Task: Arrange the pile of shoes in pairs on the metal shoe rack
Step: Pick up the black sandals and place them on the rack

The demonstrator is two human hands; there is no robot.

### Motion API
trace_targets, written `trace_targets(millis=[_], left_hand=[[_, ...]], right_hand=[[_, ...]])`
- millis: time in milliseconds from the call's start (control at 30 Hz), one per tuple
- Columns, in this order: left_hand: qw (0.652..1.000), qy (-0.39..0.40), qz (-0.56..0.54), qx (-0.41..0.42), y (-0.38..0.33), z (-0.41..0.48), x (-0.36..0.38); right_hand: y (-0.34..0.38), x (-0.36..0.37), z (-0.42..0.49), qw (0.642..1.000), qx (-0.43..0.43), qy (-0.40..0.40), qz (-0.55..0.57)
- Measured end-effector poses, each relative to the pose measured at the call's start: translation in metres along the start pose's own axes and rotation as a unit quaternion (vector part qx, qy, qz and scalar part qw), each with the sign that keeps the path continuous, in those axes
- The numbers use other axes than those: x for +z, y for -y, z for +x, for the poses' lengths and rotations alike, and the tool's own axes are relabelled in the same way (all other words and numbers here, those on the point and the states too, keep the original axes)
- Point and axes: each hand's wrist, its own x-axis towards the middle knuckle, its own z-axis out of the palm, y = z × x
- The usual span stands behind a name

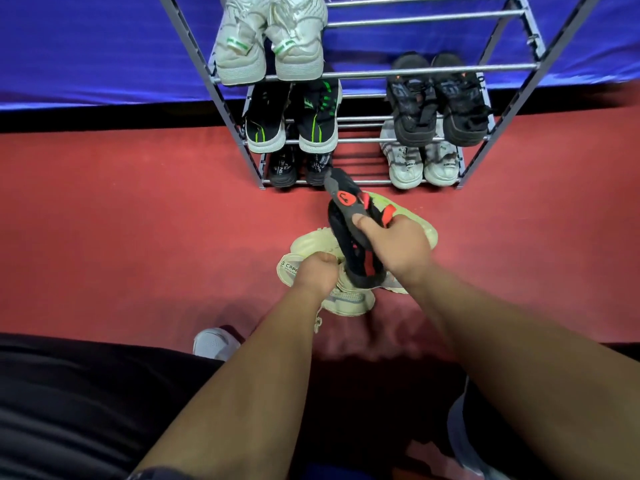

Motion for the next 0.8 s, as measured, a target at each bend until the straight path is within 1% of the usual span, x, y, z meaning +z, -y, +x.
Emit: trace_targets(millis=[33, 100, 133, 167, 233, 267, 333, 433, 500, 600, 700, 800], left_hand=[[0.998, -0.016, -0.064, -0.016, 0.002, 0.007, -0.003], [0.98, -0.045, -0.186, -0.056, 0.005, 0.016, -0.01], [0.97, -0.067, -0.221, -0.072, 0.006, 0.019, -0.015], [0.965, -0.101, -0.227, -0.08, 0.007, 0.018, -0.02], [0.974, -0.157, -0.135, -0.097, 0.013, 0.018, -0.031], [0.976, -0.166, -0.09, -0.106, 0.016, 0.017, -0.034], [0.98, -0.165, -0.025, -0.107, 0.026, 0.021, -0.034], [0.978, -0.188, -0.02, -0.086, 0.027, 0.023, -0.025], [0.981, -0.179, 0.013, -0.068, 0.024, 0.026, -0.018], [0.983, -0.15, 0.09, -0.063, 0.018, 0.031, -0.007], [0.974, -0.142, 0.155, -0.083, 0.013, 0.038, -0.001], [0.972, -0.116, 0.179, -0.1, 0.006, 0.035, 0.0]], right_hand=[[0.004, 0.007, -0.003, 0.999, -0.015, 0.024, -0.018], [0.007, 0.021, -0.006, 0.993, -0.036, 0.1, -0.059], [0.006, 0.027, -0.006, 0.986, -0.04, 0.14, -0.085], [0.002, 0.033, -0.005, 0.977, -0.041, 0.172, -0.116], [-0.01, 0.045, 0.001, 0.964, -0.047, 0.198, -0.172], [-0.016, 0.049, 0.004, 0.959, -0.06, 0.188, -0.202], [-0.03, 0.052, 0.009, 0.947, -0.095, 0.138, -0.275], [-0.044, 0.053, 0.014, 0.917, -0.122, 0.081, -0.37], [-0.049, 0.056, 0.015, 0.906, -0.12, 0.066, -0.401], [-0.052, 0.063, 0.019, 0.899, -0.101, 0.057, -0.423], [-0.052, 0.068, 0.025, 0.908, -0.059, 0.101, -0.402], [-0.054, 0.07, 0.031, 0.92, -0.035, 0.136, -0.367]])
